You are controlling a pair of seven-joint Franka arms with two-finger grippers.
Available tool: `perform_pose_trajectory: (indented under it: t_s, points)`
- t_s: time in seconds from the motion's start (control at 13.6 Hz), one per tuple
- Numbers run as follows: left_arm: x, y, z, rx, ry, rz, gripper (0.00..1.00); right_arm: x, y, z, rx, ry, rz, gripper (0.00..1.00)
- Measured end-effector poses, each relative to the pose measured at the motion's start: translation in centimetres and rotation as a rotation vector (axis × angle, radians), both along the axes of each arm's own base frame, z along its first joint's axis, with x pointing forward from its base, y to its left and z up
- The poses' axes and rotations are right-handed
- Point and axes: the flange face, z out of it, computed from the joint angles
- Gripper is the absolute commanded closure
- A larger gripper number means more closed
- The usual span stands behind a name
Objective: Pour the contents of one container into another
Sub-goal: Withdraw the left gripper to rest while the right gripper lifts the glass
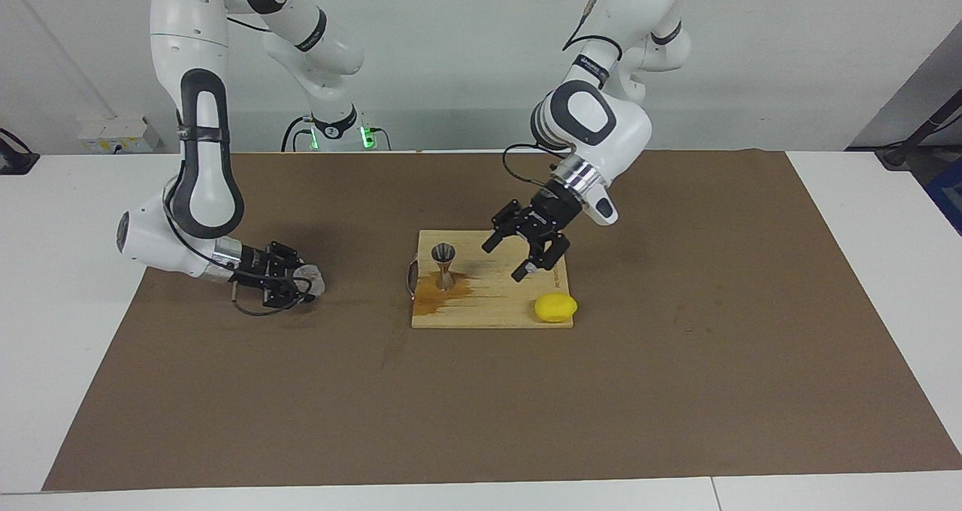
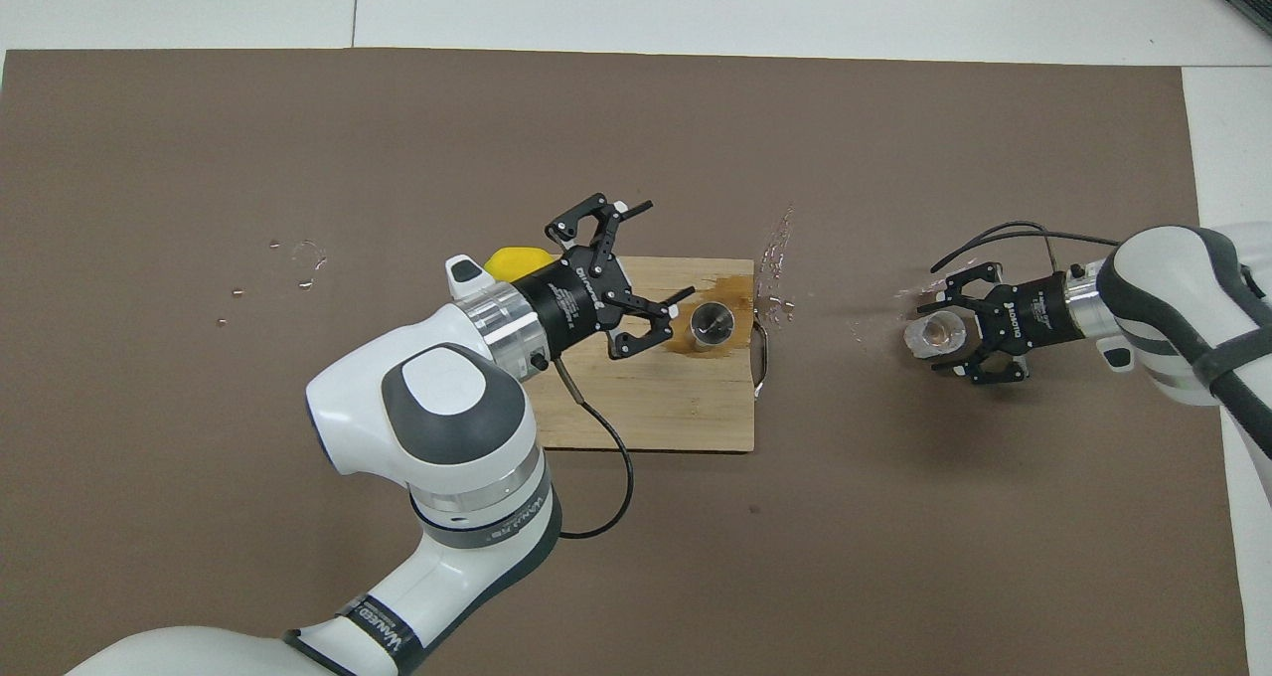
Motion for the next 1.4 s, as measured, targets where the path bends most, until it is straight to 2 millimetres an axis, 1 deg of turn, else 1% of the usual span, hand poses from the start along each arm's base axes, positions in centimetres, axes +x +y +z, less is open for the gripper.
perform_pose_trajectory:
  t_s: [0.07,0.22,0.29,0.44,0.52,0.59,0.66,0.74,0.88,1.03,1.18,1.4]
  points:
    - [1.4,1.9,1.0,0.057,-0.055,-0.002,0.0,0.1,0.1,0.1,0.016,-0.003,-0.017,0.81]
    - [3.9,5.3,2.9,0.181,-0.161,-0.021,0.0,0.2,0.1,0.2,0.037,-0.006,-0.043,0.82]
    - [4.8,6.5,3.9,0.241,-0.209,-0.035,0.0,0.2,0.0,0.2,0.038,-0.007,-0.046,0.85]
    - [6.1,8.5,5.7,0.352,-0.294,-0.064,0.0,0.3,0.0,0.6,0.038,-0.012,-0.044,0.86]
    - [6.7,9.4,6.3,0.404,-0.327,-0.078,0.0,0.4,0.2,1.2,0.036,-0.019,-0.042,0.86]
    - [7.1,10.2,6.8,0.449,-0.352,-0.093,0.0,0.6,0.9,2.1,0.032,-0.022,-0.045,0.86]
    - [7.5,11.0,7.3,0.49,-0.371,-0.117,0.0,0.9,2.1,3.4,0.022,-0.017,-0.051,0.86]
    - [7.8,11.8,7.8,0.531,-0.387,-0.152,0.0,1.1,4.0,4.9,0.011,-0.006,-0.06,0.87]
    - [7.8,13.5,9.2,0.635,-0.404,-0.286,0.0,1.5,8.7,8.0,-0.013,0.02,-0.076,0.86]
    - [7.1,14.9,10.3,0.769,-0.385,-0.456,0.0,1.7,13.2,10.3,-0.044,0.029,-0.109,0.86]
    - [5.8,15.9,10.7,0.925,-0.328,-0.635,0.0,1.7,16.3,11.5,-0.063,0.029,-0.137,0.86]
    - [3.6,16.7,9.9,1.154,-0.191,-0.894,0.0,1.6,18.6,11.7,-0.104,0.029,-0.155,0.86]
